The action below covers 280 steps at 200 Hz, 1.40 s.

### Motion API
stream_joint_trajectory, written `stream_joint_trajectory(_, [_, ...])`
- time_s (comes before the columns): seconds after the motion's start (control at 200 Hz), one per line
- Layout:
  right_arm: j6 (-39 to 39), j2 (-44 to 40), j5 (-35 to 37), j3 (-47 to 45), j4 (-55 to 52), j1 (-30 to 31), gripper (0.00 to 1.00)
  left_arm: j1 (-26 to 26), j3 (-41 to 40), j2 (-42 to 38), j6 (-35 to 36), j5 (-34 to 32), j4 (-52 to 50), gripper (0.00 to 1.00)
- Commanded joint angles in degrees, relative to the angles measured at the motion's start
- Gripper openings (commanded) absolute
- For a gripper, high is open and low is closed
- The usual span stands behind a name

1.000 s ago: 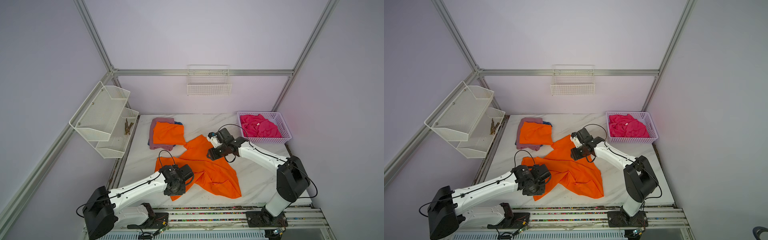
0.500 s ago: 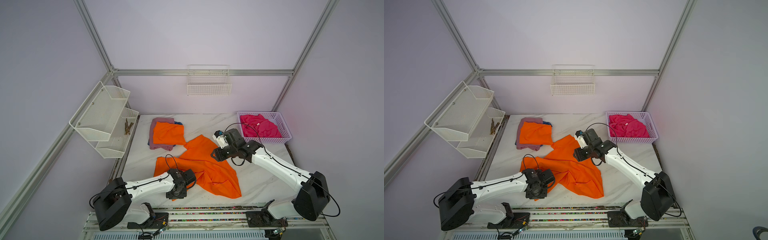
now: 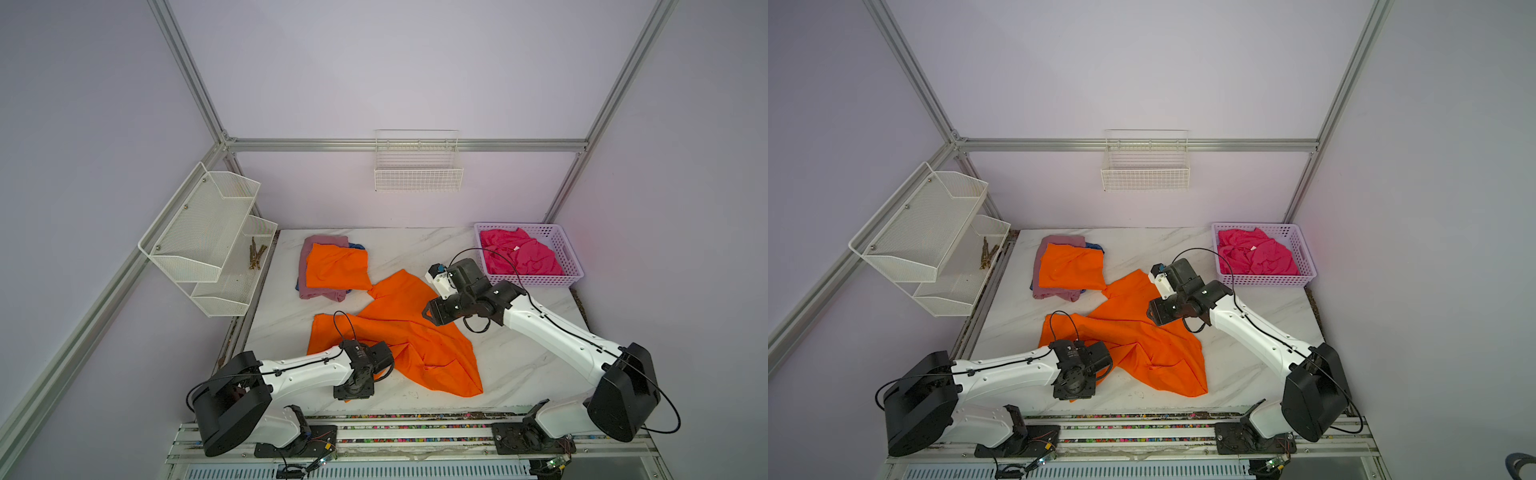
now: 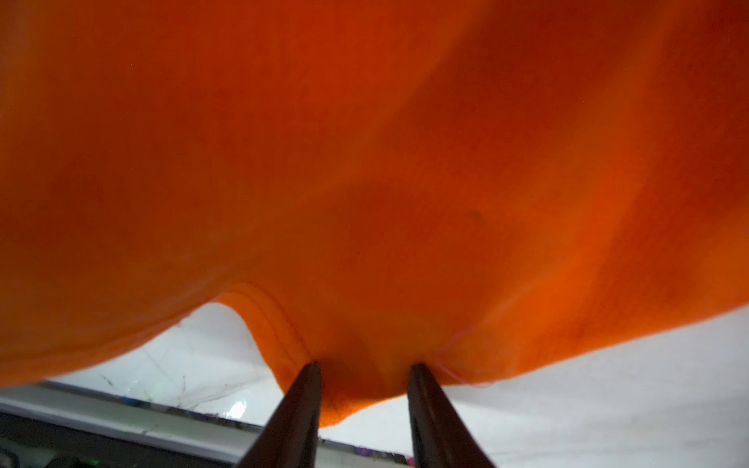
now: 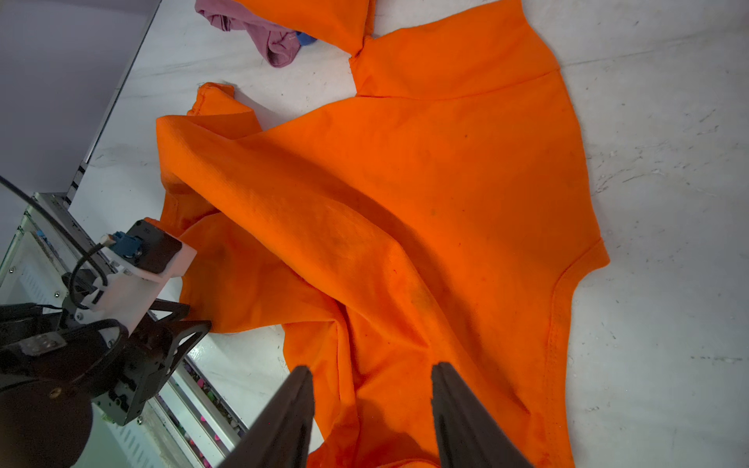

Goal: Fold and stack t-shirts
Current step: Flatten out the T-shirt at the center of the board.

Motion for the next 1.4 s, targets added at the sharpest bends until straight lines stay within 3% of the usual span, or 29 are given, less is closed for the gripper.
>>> stream_joint_trajectory(0.0, [-0.2,-1.8,-0.7,-0.2,-1.7,0.4,0.53,-0.6,-1.8,1.2,-1.6,0.6,2.0,0.43])
stream_joint_trajectory(0.22, [-0.8,-2.3,-0.2,-0.2,-2.6,0.4,0.53,-1.0,-1.8,5.5,-1.6,1.5,3.7,0.41])
stream_joint_trajectory(0.315, [-0.9,-2.5,0.0,-0.1,-2.9,0.4,0.53,-1.6,-2.4,7.3,-1.8,2.2,5.3,0.36])
stream_joint_trajectory(0.455, [-1.4,-2.5,0.3,0.4,-3.8,0.4,0.53,-2.3,-3.7,8.5,-2.9,3.2,8.1,0.00])
stream_joint_trajectory(0.63, [-1.9,-2.6,-1.0,-0.6,-6.1,1.0,0.53,-3.8,-4.3,6.8,-4.5,3.7,7.4,0.00])
stream_joint_trajectory(0.825, [0.7,-6.1,-2.4,-6.4,-6.5,3.3,0.52,-6.6,-5.8,-1.7,-10.7,2.8,4.5,0.00])
stream_joint_trajectory(1.005, [3.6,-8.9,-4.0,-10.5,-7.5,9.1,0.54,-7.6,-1.8,-5.1,-11.5,0.1,-4.2,0.00])
stream_joint_trajectory(1.14, [5.4,-9.4,-0.3,-12.3,-9.5,14.6,0.55,-7.5,-1.4,-5.4,-11.6,-0.4,-4.5,0.00])
stream_joint_trajectory(1.395, [7.3,-11.4,4.4,-14.0,-11.4,17.5,0.56,-8.3,-2.0,-2.6,-10.8,1.1,-2.8,0.00])
